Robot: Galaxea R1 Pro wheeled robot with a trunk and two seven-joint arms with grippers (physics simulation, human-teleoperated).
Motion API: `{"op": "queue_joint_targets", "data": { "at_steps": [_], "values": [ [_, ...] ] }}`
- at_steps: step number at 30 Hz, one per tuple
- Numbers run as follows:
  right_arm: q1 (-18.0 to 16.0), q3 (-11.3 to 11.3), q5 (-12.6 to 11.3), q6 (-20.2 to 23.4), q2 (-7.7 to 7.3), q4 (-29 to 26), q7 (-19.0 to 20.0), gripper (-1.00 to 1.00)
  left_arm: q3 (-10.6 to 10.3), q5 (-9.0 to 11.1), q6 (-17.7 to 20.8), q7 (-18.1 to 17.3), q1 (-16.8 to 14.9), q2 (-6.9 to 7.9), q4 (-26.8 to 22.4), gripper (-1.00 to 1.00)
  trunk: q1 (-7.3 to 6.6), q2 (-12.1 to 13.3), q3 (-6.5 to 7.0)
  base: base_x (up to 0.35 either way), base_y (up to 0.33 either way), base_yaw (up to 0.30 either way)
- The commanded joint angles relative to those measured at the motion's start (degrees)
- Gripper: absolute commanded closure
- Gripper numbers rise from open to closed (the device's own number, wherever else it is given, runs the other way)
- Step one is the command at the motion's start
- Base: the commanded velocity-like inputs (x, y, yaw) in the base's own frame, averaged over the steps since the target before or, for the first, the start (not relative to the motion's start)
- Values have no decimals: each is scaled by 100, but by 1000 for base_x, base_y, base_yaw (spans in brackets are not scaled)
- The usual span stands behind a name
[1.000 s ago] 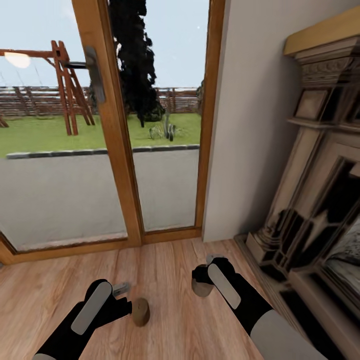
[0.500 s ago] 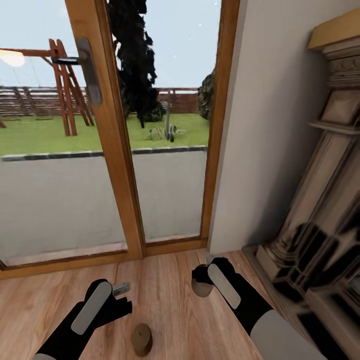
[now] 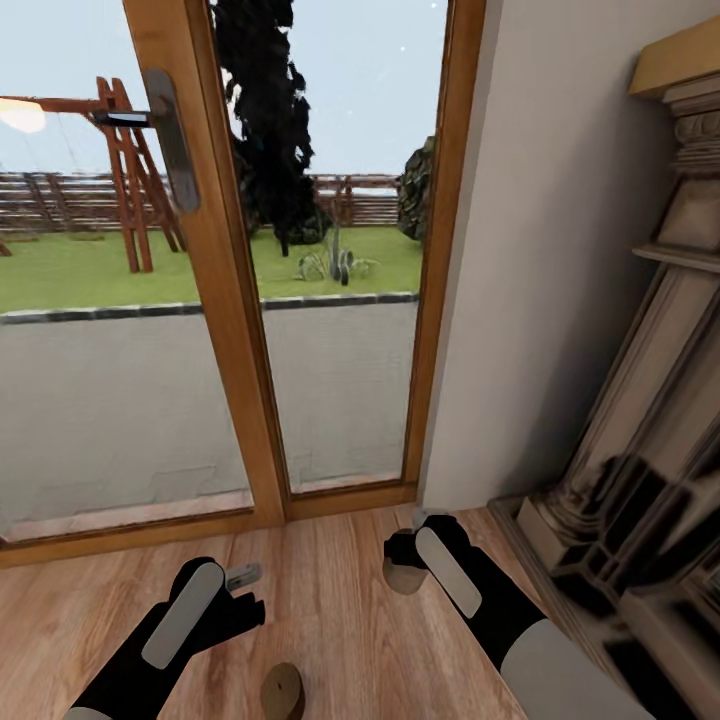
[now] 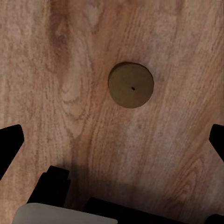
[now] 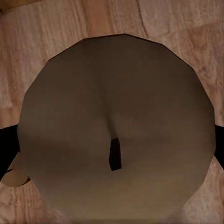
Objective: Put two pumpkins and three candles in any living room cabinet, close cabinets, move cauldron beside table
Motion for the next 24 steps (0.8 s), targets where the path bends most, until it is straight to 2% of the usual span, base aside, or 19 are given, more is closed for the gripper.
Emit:
{"op": "queue_joint_targets", "data": {
  "at_steps": [1, 6, 10, 13, 16, 19, 22, 24],
  "values": [
    [-5, 10, -57, 5, -2, -5, -59, 100, -16, 55, 3, 60, -4, 3, -11, -100, -1, -3, -6, 1, 0, 0],
    [-5, 8, -55, 9, -8, -59, -33, 100, -16, 55, -41, 59, -4, -1, -17, -100, 21, -43, -24, 0, 0, 0],
    [-5, -5, -205, 8, -45, -105, 63, 100, -18, 55, -88, 59, -4, -17, -16, -100, 109, -203, -95, 0, 0, 0],
    [-5, -8, -416, -15, -212, -204, 170, 100, -22, 55, -99, 59, -4, -81, -4, -100, 175, -323, -149, 0, 0, 0],
    [0, -2, -811, -62, -567, -565, 462, 100, -24, 55, -118, 53, -4, -113, 7, -100, 241, -444, -203, 0, 0, 0],
    [12, -1, -1023, -84, -827, -719, 755, 100, -28, 53, -222, -3, -4, -119, 27, -100, 307, -564, -257, 0, 0, 0],
    [19, -1, -1085, -93, -919, -769, 955, 100, -92, -41, -287, -325, -4, -117, 44, -100, 372, -684, -311, 0, 0, 0],
    [24, -5, -1099, -93, -939, -788, 1139, 100, -163, -314, -356, -561, -4, -119, 79, -100, 416, -765, -347, 0, 0, 0]
  ]
}}
